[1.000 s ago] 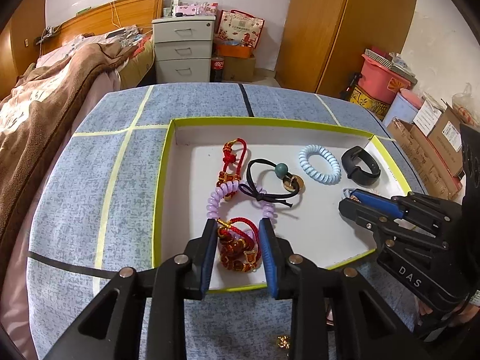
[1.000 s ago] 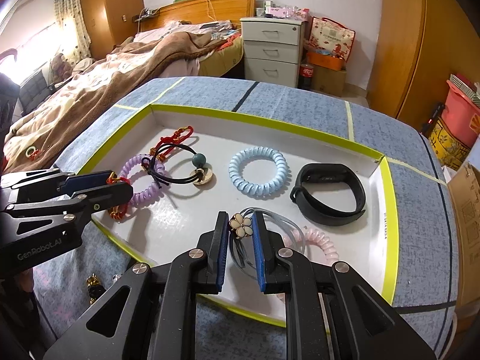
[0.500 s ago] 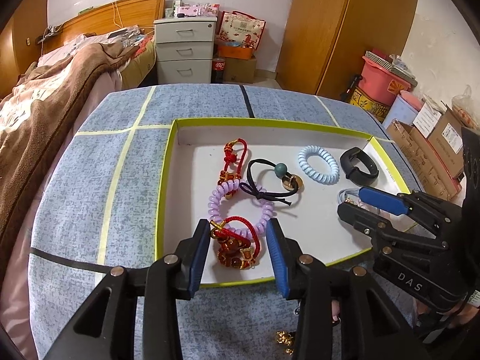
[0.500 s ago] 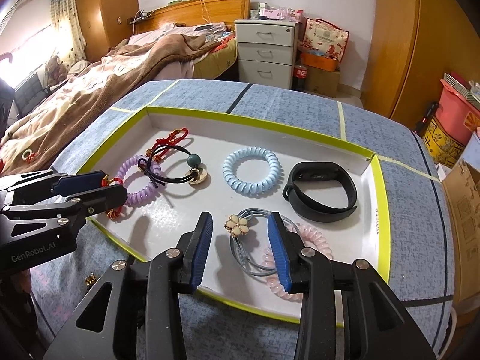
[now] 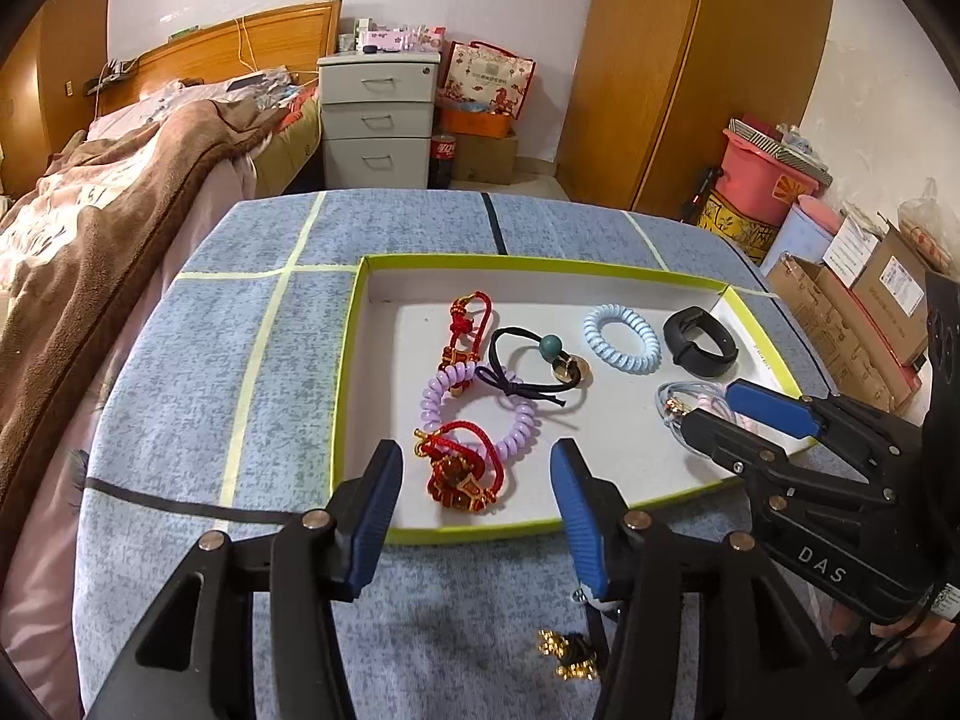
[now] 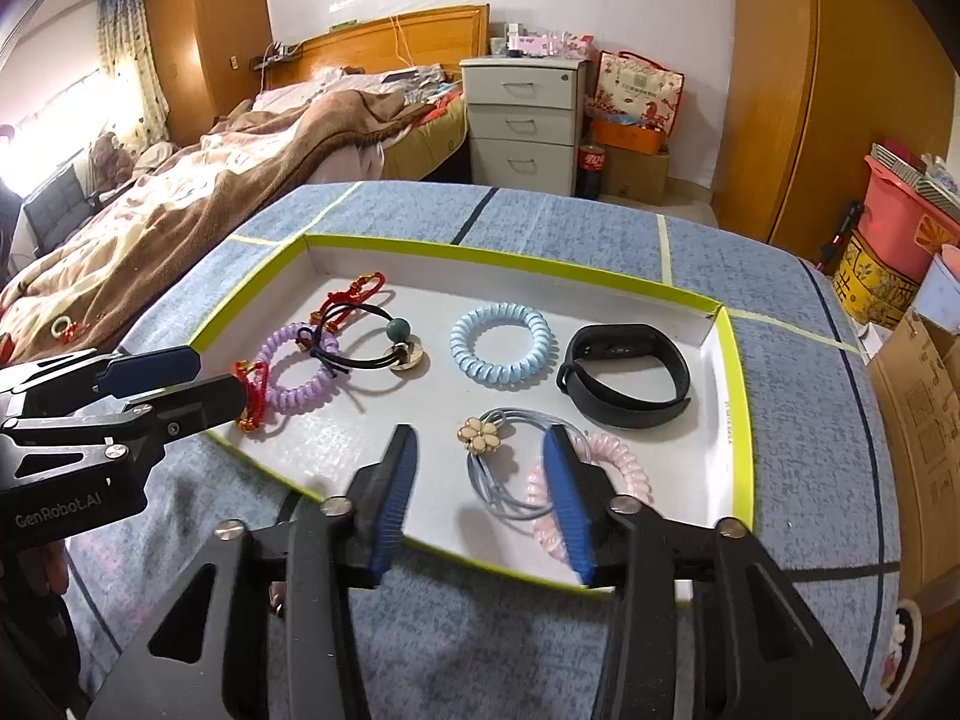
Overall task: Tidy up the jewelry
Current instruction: 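Open both tools to release the red charm and grey tie in the box, then grasp the gold bell charm with the left tool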
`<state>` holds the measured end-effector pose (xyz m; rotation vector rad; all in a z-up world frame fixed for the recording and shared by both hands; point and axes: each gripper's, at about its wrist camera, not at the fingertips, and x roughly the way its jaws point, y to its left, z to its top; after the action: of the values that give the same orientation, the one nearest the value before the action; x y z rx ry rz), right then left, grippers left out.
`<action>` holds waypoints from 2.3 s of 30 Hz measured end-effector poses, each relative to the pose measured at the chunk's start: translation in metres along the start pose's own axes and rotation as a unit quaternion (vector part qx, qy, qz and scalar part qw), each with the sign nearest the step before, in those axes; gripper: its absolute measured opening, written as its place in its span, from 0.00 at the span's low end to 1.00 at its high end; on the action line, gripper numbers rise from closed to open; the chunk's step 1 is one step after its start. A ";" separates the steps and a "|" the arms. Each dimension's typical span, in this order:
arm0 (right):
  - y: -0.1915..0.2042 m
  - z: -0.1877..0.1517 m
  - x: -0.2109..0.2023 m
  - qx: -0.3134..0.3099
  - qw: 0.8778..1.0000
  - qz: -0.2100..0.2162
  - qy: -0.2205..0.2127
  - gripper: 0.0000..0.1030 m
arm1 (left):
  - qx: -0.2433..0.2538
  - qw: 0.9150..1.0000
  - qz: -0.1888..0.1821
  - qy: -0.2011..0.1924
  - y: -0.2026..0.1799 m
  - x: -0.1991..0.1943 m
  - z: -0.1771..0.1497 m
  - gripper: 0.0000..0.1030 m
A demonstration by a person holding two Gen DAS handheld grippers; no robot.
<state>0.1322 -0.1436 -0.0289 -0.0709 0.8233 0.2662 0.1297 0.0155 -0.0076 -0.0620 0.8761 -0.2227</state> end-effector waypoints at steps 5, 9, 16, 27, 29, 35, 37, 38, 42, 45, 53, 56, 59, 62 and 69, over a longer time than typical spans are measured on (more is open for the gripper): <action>0.002 -0.005 -0.012 0.007 1.000 0.000 -0.012 0.47 | -0.010 1.000 -0.002 -0.011 0.003 -0.014 -0.008 0.54; 0.005 -0.014 -0.027 0.009 1.000 0.004 -0.026 0.47 | -0.009 1.000 0.004 -0.023 0.002 -0.027 -0.018 0.55; 0.005 -0.035 -0.050 0.022 0.999 0.003 -0.042 0.47 | -0.020 0.999 0.000 -0.031 0.012 -0.045 -0.040 0.56; 0.003 -0.065 -0.069 0.032 0.998 0.004 -0.046 0.48 | -0.004 1.000 -0.026 -0.013 -0.003 -0.042 -0.062 0.57; 0.002 -0.070 -0.071 0.033 0.998 0.000 -0.044 0.48 | 0.000 0.999 -0.031 -0.007 -0.009 -0.037 -0.065 0.57; -0.005 -0.077 -0.082 0.046 0.998 -0.001 -0.053 0.49 | 0.009 0.999 -0.031 0.011 -0.023 -0.021 -0.068 0.57; -0.006 -0.077 -0.084 0.046 0.997 -0.001 -0.055 0.49 | 0.016 1.000 -0.015 0.011 -0.027 -0.018 -0.068 0.57; -0.005 -0.077 -0.084 0.046 0.997 -0.002 -0.055 0.49 | 0.013 1.000 -0.016 0.014 -0.027 -0.017 -0.068 0.57; -0.006 -0.078 -0.085 0.047 0.997 -0.003 -0.054 0.49 | 0.013 1.000 -0.009 0.021 -0.027 -0.011 -0.068 0.57; -0.005 -0.078 -0.085 0.045 0.997 -0.003 -0.055 0.49 | 0.010 1.000 -0.006 0.023 -0.027 -0.009 -0.069 0.57; 0.002 -0.077 -0.082 0.038 0.998 -0.004 -0.050 0.49 | 0.028 0.999 0.017 0.018 -0.032 -0.005 -0.069 0.57; 0.004 -0.076 -0.081 0.035 0.998 -0.005 -0.048 0.49 | 0.023 0.999 0.015 0.019 -0.031 -0.005 -0.068 0.57; 0.006 -0.075 -0.079 0.036 0.998 -0.003 -0.046 0.49 | 0.027 0.999 0.020 0.018 -0.030 -0.005 -0.067 0.51; 0.009 -0.074 -0.077 0.034 0.999 -0.005 -0.041 0.49 | 0.024 0.999 0.025 0.017 -0.026 -0.007 -0.067 0.37; 0.013 -0.070 -0.069 0.035 0.999 -0.005 -0.029 0.49 | 0.001 1.000 0.001 0.018 -0.008 -0.011 -0.068 0.22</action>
<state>0.0345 -0.1573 -0.0252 -0.0013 0.7735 0.2289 0.0695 0.0122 -0.0415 -0.0545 0.9110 -0.2229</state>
